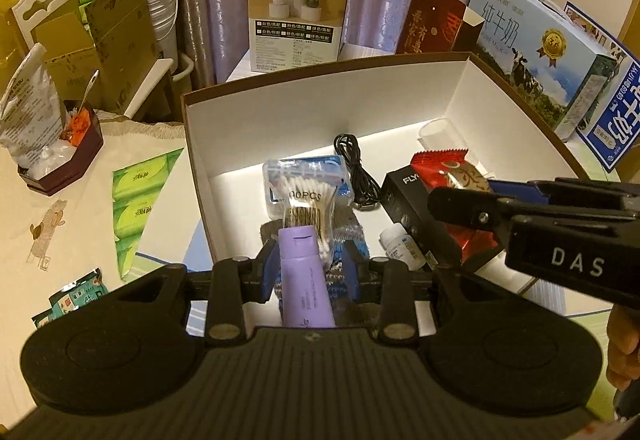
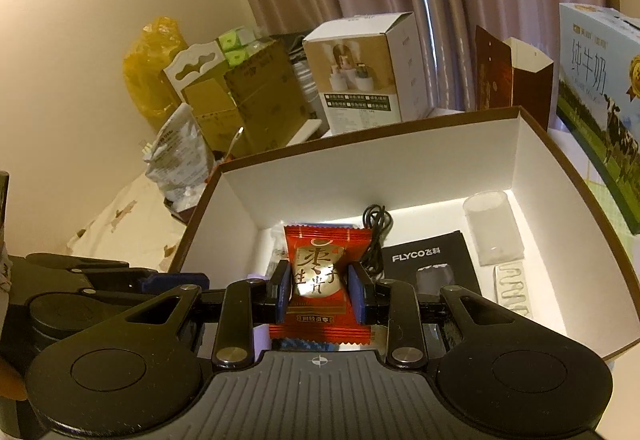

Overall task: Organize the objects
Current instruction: 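Open the left tool to set the tube down while the right tool releases the candy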

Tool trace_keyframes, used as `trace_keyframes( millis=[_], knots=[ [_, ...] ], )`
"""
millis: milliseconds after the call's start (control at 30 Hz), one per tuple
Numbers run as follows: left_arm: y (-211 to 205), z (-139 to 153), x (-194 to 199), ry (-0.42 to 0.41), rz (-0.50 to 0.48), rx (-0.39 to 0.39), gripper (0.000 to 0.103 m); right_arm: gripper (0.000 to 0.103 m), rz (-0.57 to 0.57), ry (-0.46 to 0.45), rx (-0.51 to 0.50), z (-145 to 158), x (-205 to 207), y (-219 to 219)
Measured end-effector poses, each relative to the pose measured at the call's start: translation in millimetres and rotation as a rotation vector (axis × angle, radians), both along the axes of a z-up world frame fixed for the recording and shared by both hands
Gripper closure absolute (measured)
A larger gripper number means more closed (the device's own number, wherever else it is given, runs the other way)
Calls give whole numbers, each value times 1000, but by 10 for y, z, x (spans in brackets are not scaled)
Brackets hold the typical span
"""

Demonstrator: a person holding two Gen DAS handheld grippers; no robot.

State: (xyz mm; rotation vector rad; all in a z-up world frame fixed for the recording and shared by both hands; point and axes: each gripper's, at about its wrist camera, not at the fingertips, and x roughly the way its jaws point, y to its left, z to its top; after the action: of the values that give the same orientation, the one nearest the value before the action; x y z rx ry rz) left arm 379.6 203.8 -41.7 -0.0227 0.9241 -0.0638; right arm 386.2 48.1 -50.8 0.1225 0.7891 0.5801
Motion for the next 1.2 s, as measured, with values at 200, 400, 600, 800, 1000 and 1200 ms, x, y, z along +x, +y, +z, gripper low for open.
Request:
trace_keyframes(
  millis=[200,400,600,800,1000,1200],
  knots=[
    [17,13,18,-6,-2,7,67,75,-1,18,3,-47,20,26],
    [24,16,23,-8,-2,8,65,75,2,29,6,-75,32,67],
    [61,44,42,-20,-1,14,60,75,-9,44,34,-89,94,74],
    [70,91,43,-37,1,22,49,48,-46,27,119,-12,170,38],
    [73,134,-2,-53,-3,17,39,43,-65,30,114,43,179,-45],
    [63,182,-48,-68,-6,11,29,34,-98,45,93,10,137,-180]
  ],
)
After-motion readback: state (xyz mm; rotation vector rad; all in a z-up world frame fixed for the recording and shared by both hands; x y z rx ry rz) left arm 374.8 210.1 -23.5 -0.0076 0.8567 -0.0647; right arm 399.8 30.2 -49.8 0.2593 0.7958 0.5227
